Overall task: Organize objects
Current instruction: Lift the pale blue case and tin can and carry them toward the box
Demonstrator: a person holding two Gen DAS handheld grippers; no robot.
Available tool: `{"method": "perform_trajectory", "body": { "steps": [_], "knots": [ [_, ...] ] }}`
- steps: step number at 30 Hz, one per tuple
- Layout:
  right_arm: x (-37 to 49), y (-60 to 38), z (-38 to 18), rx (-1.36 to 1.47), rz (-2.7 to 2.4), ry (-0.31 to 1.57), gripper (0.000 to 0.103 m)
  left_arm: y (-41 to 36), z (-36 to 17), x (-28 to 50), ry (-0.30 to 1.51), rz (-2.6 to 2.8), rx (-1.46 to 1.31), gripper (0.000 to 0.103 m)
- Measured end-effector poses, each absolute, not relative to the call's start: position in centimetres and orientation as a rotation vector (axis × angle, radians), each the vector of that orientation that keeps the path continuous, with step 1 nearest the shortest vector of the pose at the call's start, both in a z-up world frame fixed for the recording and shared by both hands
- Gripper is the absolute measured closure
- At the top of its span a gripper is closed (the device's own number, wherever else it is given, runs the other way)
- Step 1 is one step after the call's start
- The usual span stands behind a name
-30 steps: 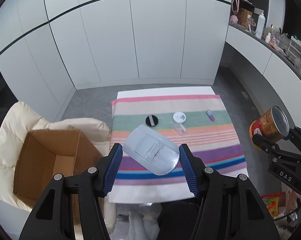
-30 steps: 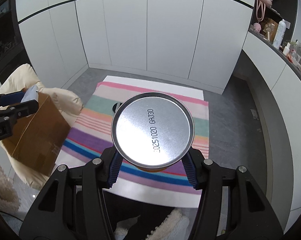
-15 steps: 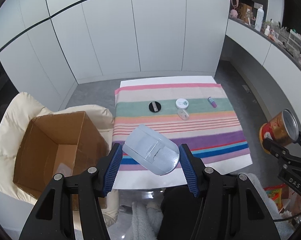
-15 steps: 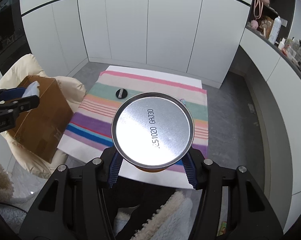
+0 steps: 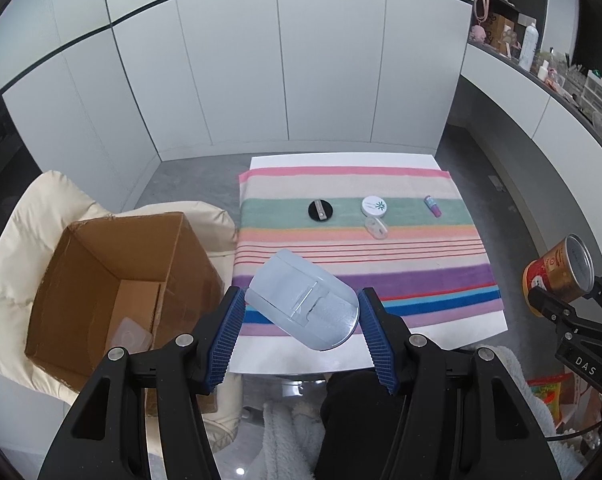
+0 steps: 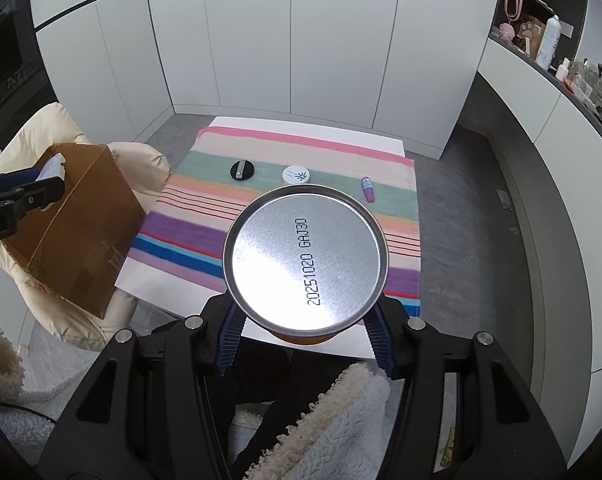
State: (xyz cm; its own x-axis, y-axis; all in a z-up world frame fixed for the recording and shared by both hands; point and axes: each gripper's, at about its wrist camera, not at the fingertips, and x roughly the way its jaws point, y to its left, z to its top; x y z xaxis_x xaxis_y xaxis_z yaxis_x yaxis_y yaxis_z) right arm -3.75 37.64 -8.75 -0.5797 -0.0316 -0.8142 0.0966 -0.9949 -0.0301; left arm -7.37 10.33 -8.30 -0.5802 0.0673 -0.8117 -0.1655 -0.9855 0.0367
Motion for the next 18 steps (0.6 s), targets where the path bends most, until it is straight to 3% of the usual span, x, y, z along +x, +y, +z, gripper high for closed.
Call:
{"method": "perform_trajectory", "body": {
  "steps": [18],
  "knots": [
    [-4.7, 28.5, -8.8, 1.297, -2.574, 0.216, 0.047, 0.3, -9.4, -4.8, -0.004, 2.818, -1.521, 0.043]
  ]
}}
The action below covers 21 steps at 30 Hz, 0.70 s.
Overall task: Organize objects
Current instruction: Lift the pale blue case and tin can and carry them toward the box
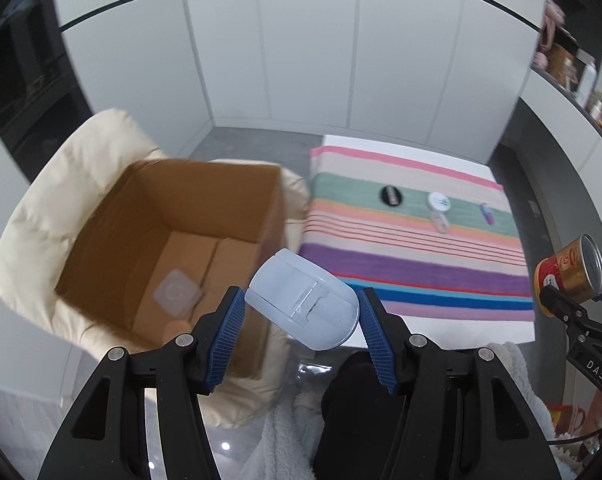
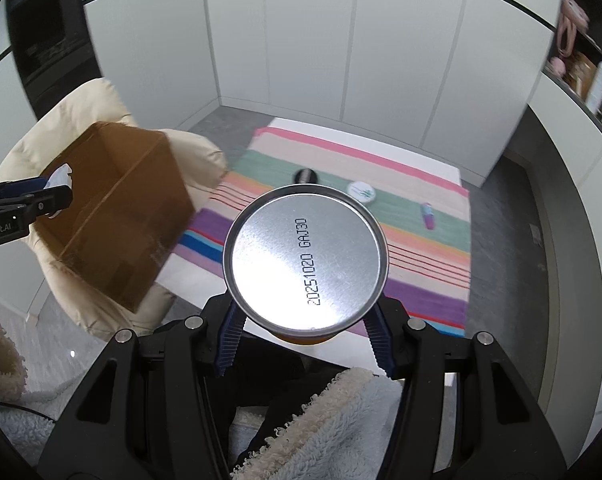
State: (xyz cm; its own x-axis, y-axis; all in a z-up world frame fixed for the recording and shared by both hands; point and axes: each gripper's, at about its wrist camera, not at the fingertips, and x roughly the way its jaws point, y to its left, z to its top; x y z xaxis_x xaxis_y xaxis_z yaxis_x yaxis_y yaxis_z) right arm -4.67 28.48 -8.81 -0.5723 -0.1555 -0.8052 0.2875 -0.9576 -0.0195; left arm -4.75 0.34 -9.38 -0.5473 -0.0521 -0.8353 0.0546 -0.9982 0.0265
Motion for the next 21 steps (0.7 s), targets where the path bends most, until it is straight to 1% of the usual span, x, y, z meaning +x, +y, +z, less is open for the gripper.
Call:
{"method": "perform_trajectory", "body": {
  "steps": [11, 21],
  "knots": [
    [-3.5, 19.9, -8.3, 1.195, -2.413, 0.329, 0.047, -6.2, -9.2, -1.7, 0.102, -2.594, 1.386, 0.043],
    [-2.7, 12.2, -9.6, 1.156, -2.251, 0.420, 0.047, -10.7, -10.0, 0.1, 0.155, -2.502, 1.363, 0.043]
  ]
}}
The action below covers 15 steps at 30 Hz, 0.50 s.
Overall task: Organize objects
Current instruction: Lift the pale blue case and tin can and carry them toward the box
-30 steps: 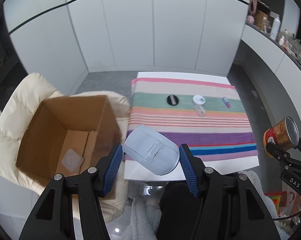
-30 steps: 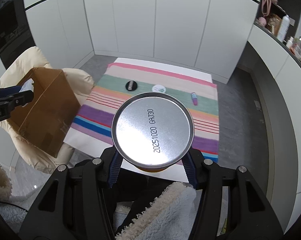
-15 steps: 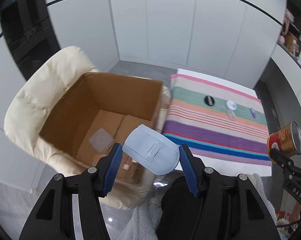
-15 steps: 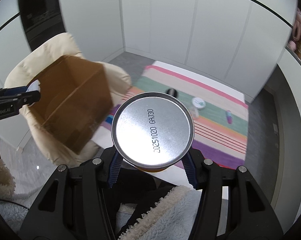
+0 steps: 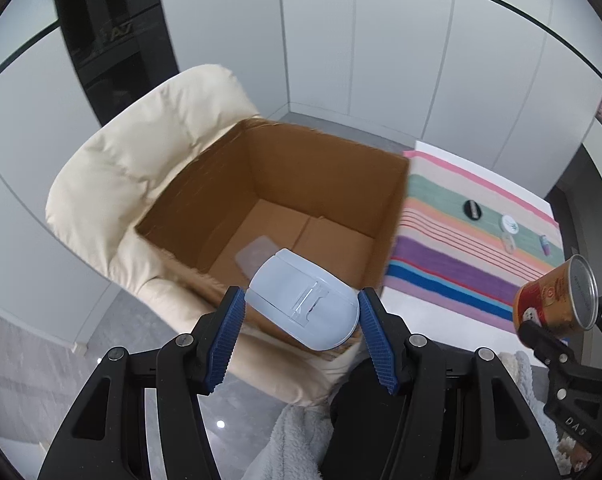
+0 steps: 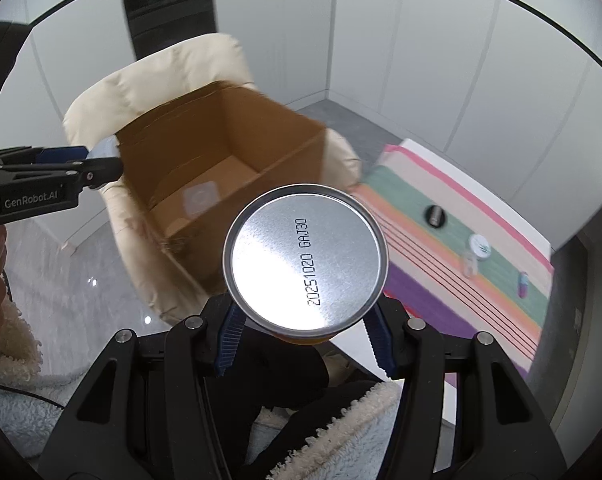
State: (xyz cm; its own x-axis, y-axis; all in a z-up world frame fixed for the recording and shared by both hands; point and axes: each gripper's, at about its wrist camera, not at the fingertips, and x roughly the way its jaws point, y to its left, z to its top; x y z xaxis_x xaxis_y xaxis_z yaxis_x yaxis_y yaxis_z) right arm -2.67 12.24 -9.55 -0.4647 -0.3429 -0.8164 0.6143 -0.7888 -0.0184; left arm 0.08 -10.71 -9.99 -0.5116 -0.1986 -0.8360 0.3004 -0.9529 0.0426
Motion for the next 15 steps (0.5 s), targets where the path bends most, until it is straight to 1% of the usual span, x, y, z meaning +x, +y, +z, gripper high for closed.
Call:
{"method": "perform_trajectory", "body": {
  "steps": [9, 15],
  "knots": [
    [-3.8, 6.2, -10.9, 1.128, -2.139, 0.473, 0.047, -14.6, -11.9, -0.5, 0.234, -2.400, 1.384, 0.043],
    [-6.3, 1.3, -12.2, 1.123, -2.075, 0.482, 0.047, -17.4, -13.3, -3.4, 0.269, -2.346, 1.417, 0.043]
  ]
}}
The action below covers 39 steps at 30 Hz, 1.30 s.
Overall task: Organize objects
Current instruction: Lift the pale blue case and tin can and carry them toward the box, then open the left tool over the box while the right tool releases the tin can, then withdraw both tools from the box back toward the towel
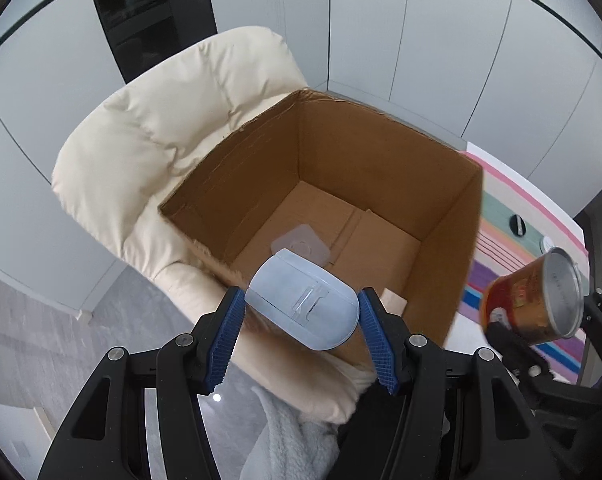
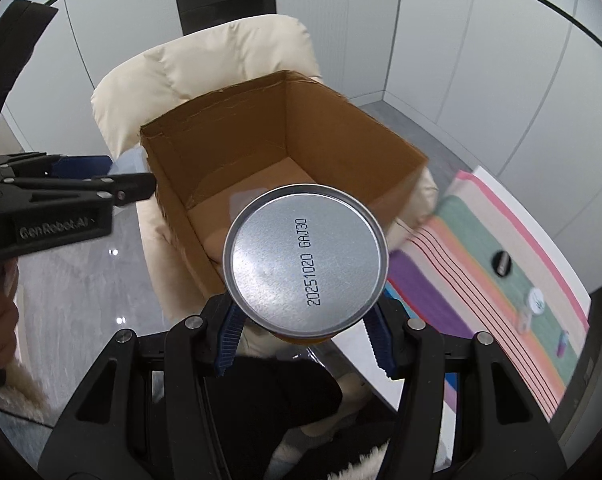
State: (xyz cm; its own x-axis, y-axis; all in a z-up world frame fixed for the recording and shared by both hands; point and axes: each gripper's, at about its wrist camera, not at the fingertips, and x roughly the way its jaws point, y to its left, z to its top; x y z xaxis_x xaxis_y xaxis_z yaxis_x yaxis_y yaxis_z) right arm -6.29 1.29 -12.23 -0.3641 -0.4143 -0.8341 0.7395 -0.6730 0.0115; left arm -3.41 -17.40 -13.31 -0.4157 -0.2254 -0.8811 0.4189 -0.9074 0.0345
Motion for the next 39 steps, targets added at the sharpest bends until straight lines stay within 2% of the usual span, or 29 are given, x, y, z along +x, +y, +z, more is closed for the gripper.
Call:
{"method": "perform_trajectory", "body": {
  "steps": [3, 9, 13, 15, 16, 17, 18, 19, 39],
  "knots": [
    [-7.9, -1.1, -12.8, 1.124, -2.046, 0.477, 0.047, -18.8, -13.6, -5.5, 0.274, -2.323, 1.415, 0.043],
    [-10.4, -5.2, -14.6, 1.117, -2.021, 0.528, 0.047, -21.2, -15.7, -10.3, 0.158, -2.246, 1.393, 0.043],
    [-11.6, -7.2, -16.4, 1.116, -2.024, 0.593, 0.046, -22.4, -17.9, -11.9, 0.169, -2.236, 1.451, 0.041],
    [-11.8, -7.6, -16.8, 1.108, -2.039, 0.620, 0.031, -23.0, -18.8, -12.0, 0.182, -2.213, 1.483, 0.033],
    [-11.8, -7.6, -16.8, 1.097, -2.042, 0.614, 0.019, -23.1, -19.1, -11.9, 0.199, -2.210, 1.501, 0.027],
    [-11.8, -7.6, -16.7, 1.086, -2.042, 0.595, 0.013, -23.3, -19.2, -11.8, 0.217, -2.212, 1.511, 0.023],
    [-11.8, -7.5, -16.6, 1.082, -2.037, 0.571, 0.013, -23.4, -19.2, -11.7, 0.226, -2.211, 1.513, 0.016],
    [-11.9, -7.3, -16.5, 1.089, -2.029, 0.541, 0.013, -23.5, -19.2, -11.6, 0.228, -2.209, 1.507, 0.015],
    [-11.9, -2.6, -15.5, 1.153, -2.103, 0.451, 0.013, -21.3, -16.9, -9.5, 0.188, -2.290, 1.420, 0.014]
  ]
}}
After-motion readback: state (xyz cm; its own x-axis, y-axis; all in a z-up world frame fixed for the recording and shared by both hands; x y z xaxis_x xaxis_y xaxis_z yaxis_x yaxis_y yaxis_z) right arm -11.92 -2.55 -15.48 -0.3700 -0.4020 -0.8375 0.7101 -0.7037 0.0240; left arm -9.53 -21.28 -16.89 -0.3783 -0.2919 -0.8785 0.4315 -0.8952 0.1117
